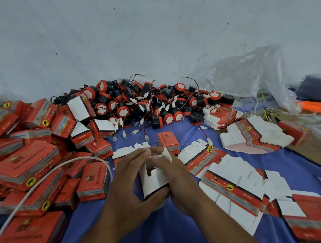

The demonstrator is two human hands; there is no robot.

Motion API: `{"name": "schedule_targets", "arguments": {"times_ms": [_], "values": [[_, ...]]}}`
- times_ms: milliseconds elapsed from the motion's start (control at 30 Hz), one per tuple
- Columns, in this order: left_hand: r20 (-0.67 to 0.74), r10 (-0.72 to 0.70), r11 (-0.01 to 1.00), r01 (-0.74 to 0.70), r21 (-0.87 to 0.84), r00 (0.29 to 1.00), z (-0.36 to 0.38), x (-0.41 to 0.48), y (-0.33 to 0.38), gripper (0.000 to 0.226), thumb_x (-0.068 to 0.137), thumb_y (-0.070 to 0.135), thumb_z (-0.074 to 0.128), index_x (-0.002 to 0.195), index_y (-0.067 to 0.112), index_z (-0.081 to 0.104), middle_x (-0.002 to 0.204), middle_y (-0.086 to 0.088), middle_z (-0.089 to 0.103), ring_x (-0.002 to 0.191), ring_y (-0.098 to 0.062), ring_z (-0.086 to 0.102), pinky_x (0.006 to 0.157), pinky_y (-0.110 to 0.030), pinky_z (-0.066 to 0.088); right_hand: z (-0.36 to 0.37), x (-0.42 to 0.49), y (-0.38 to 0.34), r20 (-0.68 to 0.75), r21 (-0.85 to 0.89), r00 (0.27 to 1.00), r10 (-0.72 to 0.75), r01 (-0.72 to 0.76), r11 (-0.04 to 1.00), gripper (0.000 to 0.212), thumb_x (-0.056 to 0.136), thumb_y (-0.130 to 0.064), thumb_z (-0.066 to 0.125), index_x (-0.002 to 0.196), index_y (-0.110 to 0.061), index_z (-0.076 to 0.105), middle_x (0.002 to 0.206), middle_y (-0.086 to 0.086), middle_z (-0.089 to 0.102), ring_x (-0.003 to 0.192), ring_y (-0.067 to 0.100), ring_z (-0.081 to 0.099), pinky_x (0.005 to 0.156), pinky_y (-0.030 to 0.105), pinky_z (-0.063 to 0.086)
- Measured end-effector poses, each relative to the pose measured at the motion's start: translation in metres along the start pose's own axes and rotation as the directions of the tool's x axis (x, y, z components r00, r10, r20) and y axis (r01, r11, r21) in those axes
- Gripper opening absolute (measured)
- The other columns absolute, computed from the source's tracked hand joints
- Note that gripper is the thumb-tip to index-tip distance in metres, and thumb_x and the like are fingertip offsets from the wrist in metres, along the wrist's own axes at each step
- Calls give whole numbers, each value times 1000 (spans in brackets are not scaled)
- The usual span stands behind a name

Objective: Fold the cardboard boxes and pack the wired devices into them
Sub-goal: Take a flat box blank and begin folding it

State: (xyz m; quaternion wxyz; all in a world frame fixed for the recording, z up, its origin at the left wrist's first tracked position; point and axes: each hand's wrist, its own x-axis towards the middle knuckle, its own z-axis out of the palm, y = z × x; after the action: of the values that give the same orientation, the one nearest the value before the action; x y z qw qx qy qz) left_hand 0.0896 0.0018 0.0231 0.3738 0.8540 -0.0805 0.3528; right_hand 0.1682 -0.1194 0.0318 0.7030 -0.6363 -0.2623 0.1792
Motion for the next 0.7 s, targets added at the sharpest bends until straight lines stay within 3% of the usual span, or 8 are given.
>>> {"name": "schedule_targets", "arguments": {"times_ms": [67,167,267,367,433,500,600,700], "values": [[22,45,998,-45,32,999,0,0,1,71,74,48,70,133,14,50,138,1,48,132,-7,41,107,-11,29,0,0,2,4,52,999,32,-32,998,39,75,-42,63,113,-39,70,115,-7,72,112,18,65,102,42,51],[68,44,999,-43,-6,997,0,1,3,62,82,47,63,132,12,52,137,0,48,133,-12,43,106,-12,31,2,0,2,-10,100,999,30,-29,995,49,74,-42,64,123,-43,67,124,-8,70,119,16,63,109,45,47],[30,-25,998,27,-64,999,-1,1,-2,52,84,45,59,127,16,55,132,5,51,128,-16,47,102,-20,38,4,-4,5,18,16,1000,-12,12,1000,55,82,-59,64,133,-39,60,134,-13,63,131,8,54,114,47,41],[12,-115,987,116,-111,993,-2,0,-9,52,79,46,62,123,20,55,130,5,51,127,-17,48,102,-27,41,5,-7,5,111,124,992,64,-78,989,82,67,-82,67,138,-43,56,144,-13,57,139,12,47,119,50,33],[40,-125,986,129,-107,991,-3,0,-10,57,76,57,63,123,25,54,132,9,49,129,-14,46,103,-22,39,3,-6,4,150,222,986,77,-110,969,73,67,-79,71,130,-44,63,141,-6,60,133,16,54,117,48,36],[51,-97,989,102,-103,994,-2,-1,-10,57,82,65,54,123,25,55,132,7,49,130,-15,45,103,-21,38,3,-4,3,146,286,984,102,-141,948,59,74,-63,72,127,-39,67,137,-2,64,128,17,59,115,44,40],[35,-111,989,114,-94,993,1,-1,-11,41,86,48,55,119,25,56,130,9,52,128,-15,47,101,-19,38,4,-2,3,149,324,980,136,-178,929,50,76,-55,73,122,-37,71,130,-1,68,122,16,64,103,32,50],[37,-139,986,142,-83,990,5,-5,-12,39,80,44,57,117,36,49,126,13,50,123,-11,49,95,-15,41,5,-1,4,179,331,966,185,-237,914,53,74,-59,78,119,-30,73,124,2,71,115,19,67,97,32,53]]}}
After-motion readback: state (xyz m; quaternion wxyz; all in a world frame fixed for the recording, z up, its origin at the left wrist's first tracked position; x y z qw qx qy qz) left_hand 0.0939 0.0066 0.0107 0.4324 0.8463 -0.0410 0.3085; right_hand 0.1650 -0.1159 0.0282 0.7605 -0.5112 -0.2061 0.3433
